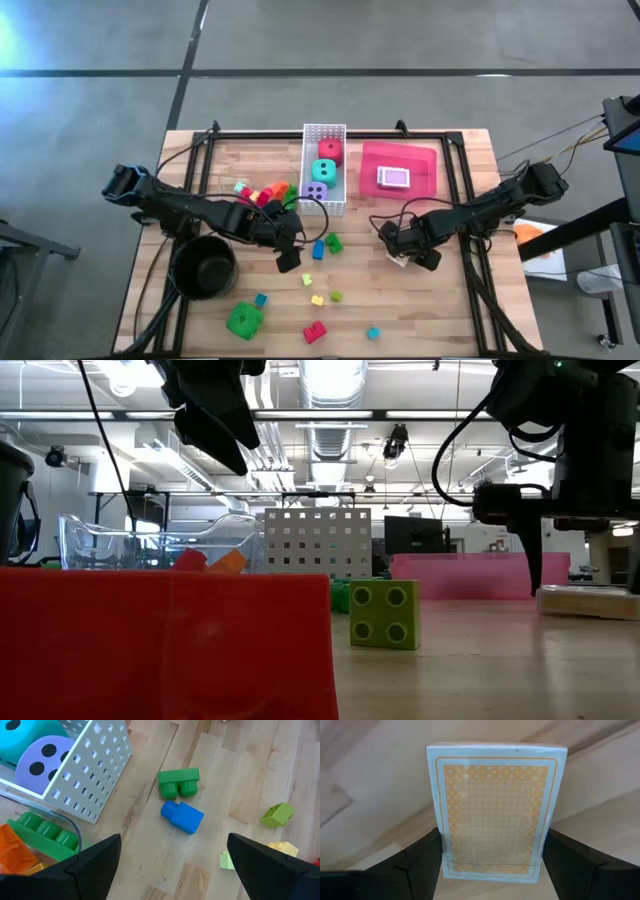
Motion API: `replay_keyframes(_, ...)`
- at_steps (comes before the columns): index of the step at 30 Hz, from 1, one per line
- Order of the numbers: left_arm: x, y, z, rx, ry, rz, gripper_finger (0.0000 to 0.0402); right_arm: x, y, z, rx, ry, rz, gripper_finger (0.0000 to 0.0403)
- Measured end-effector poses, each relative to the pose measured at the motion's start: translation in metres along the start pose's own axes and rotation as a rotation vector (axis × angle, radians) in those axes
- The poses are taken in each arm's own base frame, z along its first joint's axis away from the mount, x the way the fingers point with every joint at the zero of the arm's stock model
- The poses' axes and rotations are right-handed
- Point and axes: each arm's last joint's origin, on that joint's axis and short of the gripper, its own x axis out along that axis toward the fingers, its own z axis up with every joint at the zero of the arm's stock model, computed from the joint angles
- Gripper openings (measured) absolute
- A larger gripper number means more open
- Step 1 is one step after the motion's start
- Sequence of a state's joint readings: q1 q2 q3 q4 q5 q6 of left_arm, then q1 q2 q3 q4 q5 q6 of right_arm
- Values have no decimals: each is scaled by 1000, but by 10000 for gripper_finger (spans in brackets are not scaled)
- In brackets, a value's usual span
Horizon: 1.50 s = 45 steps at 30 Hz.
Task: Pick & Place Toys
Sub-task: Put the yellow deck of cards into the red bin
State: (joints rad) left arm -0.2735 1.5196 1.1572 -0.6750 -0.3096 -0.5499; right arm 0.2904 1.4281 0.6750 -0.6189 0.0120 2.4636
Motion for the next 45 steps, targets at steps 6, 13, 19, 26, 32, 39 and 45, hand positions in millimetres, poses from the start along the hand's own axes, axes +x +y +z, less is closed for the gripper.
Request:
replay_keyframes(6, 0, 0, 0, 0, 0, 0, 365, 0, 2, -2, -66, 8, 32, 284)
replay_keyframes(13, 0, 0, 0, 0, 0, 0, 365, -9, 3, -1, -227, 4, 97, 284)
replay_keyframes(19, 0, 0, 0, 0, 0, 0, 365, -30, 7, 1, -518, -59, 255, 284)
replay_keyframes(26, 0, 0, 0, -1, -1, 0, 365, -69, 8, 5, -831, -116, 445, 284)
replay_keyframes(32, 0, 0, 0, 0, -1, -1, 365, -88, 12, 6, -1009, -250, 547, 284)
replay_keyframes(39, 0, 0, 0, -1, -1, -1, 365, -102, 11, 8, -1196, -340, 581, 284)
replay_keyframes(45, 0, 0, 0, 0, -1, -1, 365, -106, 10, 13, -1243, -427, 581, 284)
